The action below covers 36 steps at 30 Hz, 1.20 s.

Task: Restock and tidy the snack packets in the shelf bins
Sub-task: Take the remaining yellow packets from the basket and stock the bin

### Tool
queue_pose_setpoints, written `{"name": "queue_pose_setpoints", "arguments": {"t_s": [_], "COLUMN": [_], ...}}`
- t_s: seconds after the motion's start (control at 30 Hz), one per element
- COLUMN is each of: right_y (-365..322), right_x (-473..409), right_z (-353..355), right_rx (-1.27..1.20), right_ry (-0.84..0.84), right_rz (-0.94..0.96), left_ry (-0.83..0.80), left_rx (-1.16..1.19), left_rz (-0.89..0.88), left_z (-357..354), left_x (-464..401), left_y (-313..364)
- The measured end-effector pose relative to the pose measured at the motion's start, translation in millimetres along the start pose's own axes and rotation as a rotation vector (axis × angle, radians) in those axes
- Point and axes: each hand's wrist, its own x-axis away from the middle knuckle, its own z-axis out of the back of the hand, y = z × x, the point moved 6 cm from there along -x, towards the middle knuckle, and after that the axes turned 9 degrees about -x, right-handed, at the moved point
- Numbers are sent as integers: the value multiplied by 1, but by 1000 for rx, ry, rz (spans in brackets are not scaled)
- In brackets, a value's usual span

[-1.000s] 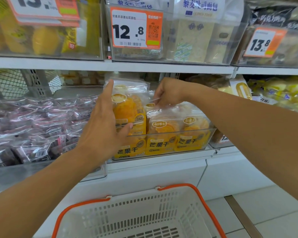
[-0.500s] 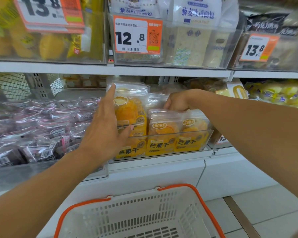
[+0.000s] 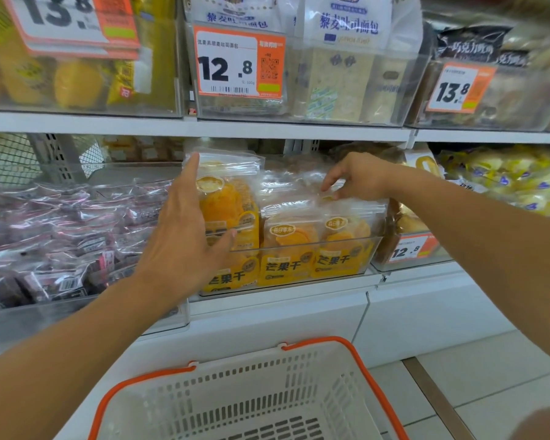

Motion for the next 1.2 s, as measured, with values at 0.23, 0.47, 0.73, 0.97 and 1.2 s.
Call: {"name": "queue_pose_setpoints", "arguments": {"t_s": [0.23, 0.47, 0.73, 0.97, 1.2], "right_y": [-8, -23, -243, -292, -291], "right_x": [-8, 21, 119, 89, 78], "right_z": [-4, 3, -75, -174, -175], "right_rx": [82, 246, 180, 387, 204], "right_ry": [-170, 131, 123, 229, 226], "right_rz": [-41, -114, 485, 529, 453], "left_ry": [9, -1, -9, -298, -215], "left_rx": [0, 136, -251, -660, -745], "left_rz": [-2, 22, -30, 40, -36], "left_z": [-3, 11, 97, 135, 123], "left_x": [2, 9, 43, 80, 90], "left_y": [1, -5, -49, -119, -140]}}
